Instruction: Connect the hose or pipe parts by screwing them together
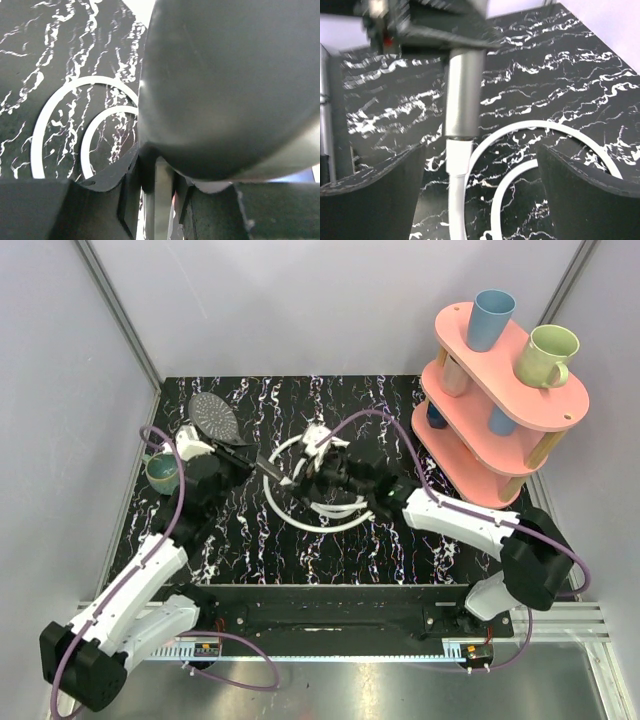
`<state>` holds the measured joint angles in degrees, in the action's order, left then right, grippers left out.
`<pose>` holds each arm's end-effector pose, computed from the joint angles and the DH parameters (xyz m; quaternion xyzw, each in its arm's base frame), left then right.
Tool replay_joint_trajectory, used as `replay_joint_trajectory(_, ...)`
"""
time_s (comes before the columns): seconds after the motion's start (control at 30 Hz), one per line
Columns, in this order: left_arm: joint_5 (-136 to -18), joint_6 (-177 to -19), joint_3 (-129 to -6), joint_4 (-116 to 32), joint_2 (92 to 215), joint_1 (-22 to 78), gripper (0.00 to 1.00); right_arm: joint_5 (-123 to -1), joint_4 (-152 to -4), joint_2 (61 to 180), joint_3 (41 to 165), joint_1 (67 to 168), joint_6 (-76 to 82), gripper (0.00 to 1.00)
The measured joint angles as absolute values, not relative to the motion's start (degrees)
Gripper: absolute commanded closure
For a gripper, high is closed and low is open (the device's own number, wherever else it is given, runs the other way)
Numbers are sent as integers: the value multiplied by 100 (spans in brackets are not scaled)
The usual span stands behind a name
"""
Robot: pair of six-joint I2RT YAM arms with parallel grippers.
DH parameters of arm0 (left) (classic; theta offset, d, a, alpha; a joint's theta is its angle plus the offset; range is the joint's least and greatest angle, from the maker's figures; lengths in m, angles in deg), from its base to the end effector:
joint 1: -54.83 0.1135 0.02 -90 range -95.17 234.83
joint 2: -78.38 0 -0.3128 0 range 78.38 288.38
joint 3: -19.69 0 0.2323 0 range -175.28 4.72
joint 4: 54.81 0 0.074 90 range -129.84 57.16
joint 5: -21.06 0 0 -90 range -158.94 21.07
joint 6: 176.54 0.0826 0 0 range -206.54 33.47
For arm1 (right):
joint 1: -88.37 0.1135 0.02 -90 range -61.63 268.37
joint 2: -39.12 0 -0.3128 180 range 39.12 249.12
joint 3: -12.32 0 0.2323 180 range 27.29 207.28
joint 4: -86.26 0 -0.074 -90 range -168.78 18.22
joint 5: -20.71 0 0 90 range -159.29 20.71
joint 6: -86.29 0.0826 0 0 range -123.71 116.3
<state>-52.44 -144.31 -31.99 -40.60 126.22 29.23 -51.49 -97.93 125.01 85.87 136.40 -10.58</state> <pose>0.1838 -0.0620 0.3334 -0.2989 0.7050 -0.3391 0.5465 0.2324 0.2962 0.3542 -0.4340 0.6157 0.3369 0.5648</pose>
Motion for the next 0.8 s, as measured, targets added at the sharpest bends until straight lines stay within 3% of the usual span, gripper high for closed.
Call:
replay_joint_trajectory(0.2, -4962, -14941, -4552, -2045, 13205, 2910, 100, -6596, -9341, 12567, 8592, 14556, -2157, 0)
replay_joint_trajectory(0.3, -4903, -15148, -4742, -1577, 13249, 2905, 100, -7271, -9197, 12770, 8758, 14829, -2522, 11)
replay_joint_trajectory(0.43, -4873, -15391, -4764, -1164, 13244, 2905, 100, -8041, -9087, 13179, 9116, 15081, -2852, 39)
replay_joint_trajectory(0.47, -4871, -15441, -4764, -1085, 13242, 2905, 100, -8167, -9085, 13227, 9142, 15120, -2916, 57)
replay_joint_trajectory(0.57, -4823, -15679, -4766, -1041, 13227, 2910, 100, -8233, -9028, 13305, 9208, 15212, -2894, 86)
replay_joint_trajectory(0.6, -4788, -15714, -4766, -1041, 13201, 2914, 100, -8301, -8967, 13343, 9274, 15262, -2848, 100)
replay_joint_trajectory(0.7, -4685, -15752, -4666, -1159, 13013, 2949, 100, -8416, -8845, 13423, 9499, 15282, -2715, 100)
replay_joint_trajectory(0.8, -4823, -15275, -3850, -2370, 12442, 2958, 100, -8172, -8650, 13434, 9625, 15197, -2426, 100)
